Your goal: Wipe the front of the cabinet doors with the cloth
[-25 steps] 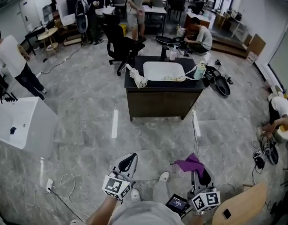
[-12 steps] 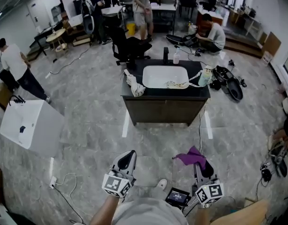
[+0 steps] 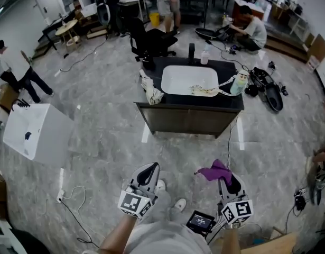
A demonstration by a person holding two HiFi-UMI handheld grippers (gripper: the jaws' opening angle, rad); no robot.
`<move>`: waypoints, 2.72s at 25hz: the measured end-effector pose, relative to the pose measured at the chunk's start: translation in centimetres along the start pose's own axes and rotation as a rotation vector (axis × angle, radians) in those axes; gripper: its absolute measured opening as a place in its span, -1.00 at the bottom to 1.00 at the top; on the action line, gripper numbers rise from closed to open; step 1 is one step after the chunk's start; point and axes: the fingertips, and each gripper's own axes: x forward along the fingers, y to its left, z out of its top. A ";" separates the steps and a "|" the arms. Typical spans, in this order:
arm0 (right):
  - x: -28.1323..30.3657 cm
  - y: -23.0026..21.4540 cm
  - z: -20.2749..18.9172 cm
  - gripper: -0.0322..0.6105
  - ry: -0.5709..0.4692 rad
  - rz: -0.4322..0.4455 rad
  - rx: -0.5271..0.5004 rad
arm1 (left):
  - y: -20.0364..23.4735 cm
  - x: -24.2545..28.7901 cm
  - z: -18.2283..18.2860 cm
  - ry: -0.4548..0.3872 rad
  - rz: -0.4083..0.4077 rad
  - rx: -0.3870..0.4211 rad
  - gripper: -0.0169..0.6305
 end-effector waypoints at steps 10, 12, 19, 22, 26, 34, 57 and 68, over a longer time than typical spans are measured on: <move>8.4 -4.4 1.7 -0.47 0.037 -0.025 -0.054 | 4.6 10.4 -2.9 0.020 -0.104 -0.057 -0.93; 10.9 -5.5 2.2 -0.47 0.030 -0.032 -0.036 | 6.4 12.9 -3.0 0.014 -0.123 -0.062 -0.93; 21.1 -7.6 2.5 -0.47 0.082 0.011 -0.072 | 12.2 20.6 -5.4 0.064 -0.131 -0.129 -0.93; 24.9 -8.1 2.5 -0.47 0.080 0.044 -0.091 | 12.8 23.5 -6.0 0.076 -0.164 -0.121 -0.93; 28.9 -8.7 1.8 -0.47 0.068 0.076 -0.062 | 13.0 26.7 -7.2 0.093 -0.184 -0.113 -0.93; 32.6 -12.3 -7.0 -0.47 0.092 0.089 0.118 | 12.6 30.1 -13.8 0.117 -0.116 -0.128 -0.93; 42.2 -16.6 -24.3 -0.47 0.070 0.187 -0.098 | 15.0 35.4 -32.5 0.044 -0.006 -0.111 -0.93; 48.7 -16.8 -24.1 -0.47 -0.051 0.235 -0.065 | 17.0 41.0 -34.6 -0.033 -0.060 -0.020 -0.93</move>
